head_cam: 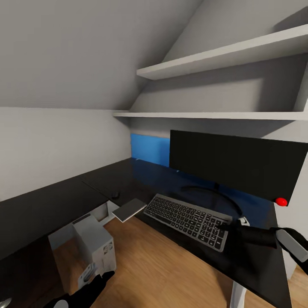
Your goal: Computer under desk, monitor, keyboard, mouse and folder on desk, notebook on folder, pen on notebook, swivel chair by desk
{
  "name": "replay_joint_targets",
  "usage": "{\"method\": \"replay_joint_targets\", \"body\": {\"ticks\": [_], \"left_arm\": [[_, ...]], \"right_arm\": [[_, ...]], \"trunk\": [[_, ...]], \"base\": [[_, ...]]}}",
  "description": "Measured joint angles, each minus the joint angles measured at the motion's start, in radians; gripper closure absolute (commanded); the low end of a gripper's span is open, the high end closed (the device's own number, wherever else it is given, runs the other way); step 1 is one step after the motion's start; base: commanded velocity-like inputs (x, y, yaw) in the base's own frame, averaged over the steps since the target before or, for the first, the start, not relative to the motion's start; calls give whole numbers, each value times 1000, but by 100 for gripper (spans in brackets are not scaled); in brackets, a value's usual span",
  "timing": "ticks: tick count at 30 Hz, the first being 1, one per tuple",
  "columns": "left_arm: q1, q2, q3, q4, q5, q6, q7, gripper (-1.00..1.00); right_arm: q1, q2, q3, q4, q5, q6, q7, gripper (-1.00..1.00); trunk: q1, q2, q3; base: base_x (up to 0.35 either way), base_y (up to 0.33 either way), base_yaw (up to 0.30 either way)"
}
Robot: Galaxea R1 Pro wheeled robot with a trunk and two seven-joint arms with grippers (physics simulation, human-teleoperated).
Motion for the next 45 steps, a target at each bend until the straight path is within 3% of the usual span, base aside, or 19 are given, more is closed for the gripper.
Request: {"method": "replay_joint_targets", "body": {"ticks": [13,18,41,45], "left_arm": [[3,0,-1,1,0,-6,4,-100],[16,28,5,2,-2,-11,-3,-100],[16,29,5,2,-1,-11,-3,-100],[24,38,3,1,0,-34,-8,-100]], "right_arm": [[-21,-3,-8,9,4,0,-1,100],[-34,-3,-14,-9,-17,0,29,100],[-35,-3,-14,-7,-16,0,31,100],[-43,14,-37,16,-26,-1,9,100]], "trunk": [[0,0,0],[0,0,0],[0,0,0],[0,0,0]], "base": [[25,-76,0],[0,0,0],[0,0,0],[60,-127,0]]}}
